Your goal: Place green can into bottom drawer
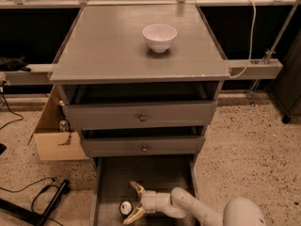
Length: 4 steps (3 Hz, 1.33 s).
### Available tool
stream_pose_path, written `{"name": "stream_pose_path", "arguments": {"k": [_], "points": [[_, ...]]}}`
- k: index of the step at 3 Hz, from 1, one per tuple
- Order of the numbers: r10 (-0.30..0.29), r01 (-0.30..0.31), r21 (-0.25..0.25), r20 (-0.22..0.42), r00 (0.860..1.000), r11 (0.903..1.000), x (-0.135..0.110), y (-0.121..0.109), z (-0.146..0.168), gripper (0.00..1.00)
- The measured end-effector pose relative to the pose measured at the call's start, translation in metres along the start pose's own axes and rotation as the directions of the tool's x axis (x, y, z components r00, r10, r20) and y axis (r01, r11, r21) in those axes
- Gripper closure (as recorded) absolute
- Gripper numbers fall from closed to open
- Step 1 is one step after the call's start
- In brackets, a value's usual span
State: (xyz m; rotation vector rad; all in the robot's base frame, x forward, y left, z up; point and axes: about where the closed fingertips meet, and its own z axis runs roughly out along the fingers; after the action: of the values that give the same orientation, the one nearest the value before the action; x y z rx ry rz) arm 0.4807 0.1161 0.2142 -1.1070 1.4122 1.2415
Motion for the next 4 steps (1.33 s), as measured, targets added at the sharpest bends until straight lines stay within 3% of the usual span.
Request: {"name": "stream_pose_path", "arguments": {"k": [1, 2, 4], "points": [[-0.043, 0.042, 0.019, 0.029, 0.999, 0.9989, -0.025, 0.012, -0.008, 0.0], [-0.101, 0.1, 0.098, 0.004, 0.995, 0.9901, -0.069, 0.019, -0.037, 0.0], [-0.163, 0.169, 0.207, -0.048, 0.985, 0.9635, -0.166, 0.079, -0.123, 0.0]]}}
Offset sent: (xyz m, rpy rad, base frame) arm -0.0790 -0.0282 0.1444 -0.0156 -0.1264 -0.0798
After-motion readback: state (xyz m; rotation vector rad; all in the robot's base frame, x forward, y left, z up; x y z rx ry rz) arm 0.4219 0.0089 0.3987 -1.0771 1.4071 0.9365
